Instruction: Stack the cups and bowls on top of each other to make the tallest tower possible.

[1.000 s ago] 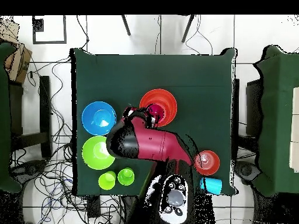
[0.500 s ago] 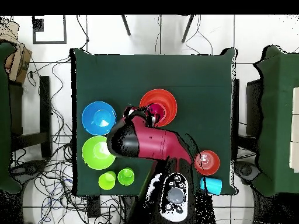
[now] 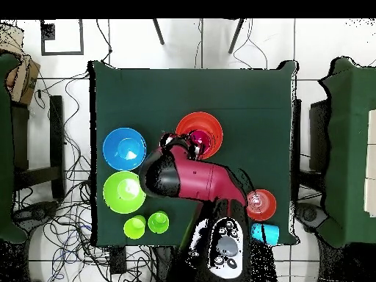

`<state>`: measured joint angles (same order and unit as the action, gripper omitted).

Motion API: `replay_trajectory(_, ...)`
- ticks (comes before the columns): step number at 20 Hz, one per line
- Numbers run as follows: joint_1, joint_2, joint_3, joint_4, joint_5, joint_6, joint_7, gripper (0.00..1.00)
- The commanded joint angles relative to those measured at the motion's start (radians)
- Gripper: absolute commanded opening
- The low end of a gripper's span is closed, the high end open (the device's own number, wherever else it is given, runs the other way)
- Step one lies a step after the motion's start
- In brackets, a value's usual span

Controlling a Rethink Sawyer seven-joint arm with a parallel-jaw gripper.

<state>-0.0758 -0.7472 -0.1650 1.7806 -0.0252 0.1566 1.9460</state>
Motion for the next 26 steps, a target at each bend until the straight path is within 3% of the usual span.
replay_trajectory(1,-0.036,-0.004,0.114,0.035,-0.016,0.053,0.073,0.0)
replay_trajectory(14,-0.037,-0.004,0.119,0.057,-0.022,0.029,0.085,0.0)
replay_trajectory(26,0.0,0.013,0.099,0.042,-0.012,0.024,0.105,0.0)
